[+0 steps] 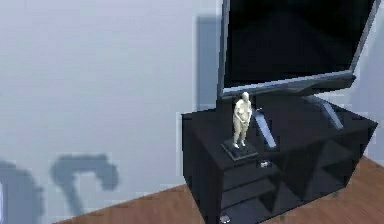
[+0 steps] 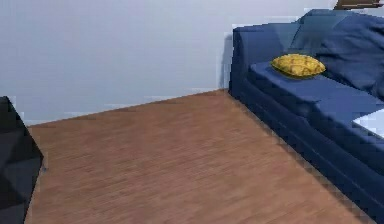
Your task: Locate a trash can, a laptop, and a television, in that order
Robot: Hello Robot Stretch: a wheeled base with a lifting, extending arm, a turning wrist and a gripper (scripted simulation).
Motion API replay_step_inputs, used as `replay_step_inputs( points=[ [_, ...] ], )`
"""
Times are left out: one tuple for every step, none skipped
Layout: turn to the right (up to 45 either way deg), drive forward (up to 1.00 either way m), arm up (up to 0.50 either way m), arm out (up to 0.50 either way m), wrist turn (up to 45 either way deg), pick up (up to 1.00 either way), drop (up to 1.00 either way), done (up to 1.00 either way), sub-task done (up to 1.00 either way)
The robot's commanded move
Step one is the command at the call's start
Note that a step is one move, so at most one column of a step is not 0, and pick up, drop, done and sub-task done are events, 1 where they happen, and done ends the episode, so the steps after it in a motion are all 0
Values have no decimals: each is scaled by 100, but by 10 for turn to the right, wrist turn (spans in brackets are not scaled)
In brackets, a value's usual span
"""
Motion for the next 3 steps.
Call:
replay_step_inputs(
  points=[
    [0,15,0,0,0,0,0,0,0],
    [270,0,0,0,0,0,0,0,0],
    [0,0,0,0,0,0,0,100,0]
  ],
)
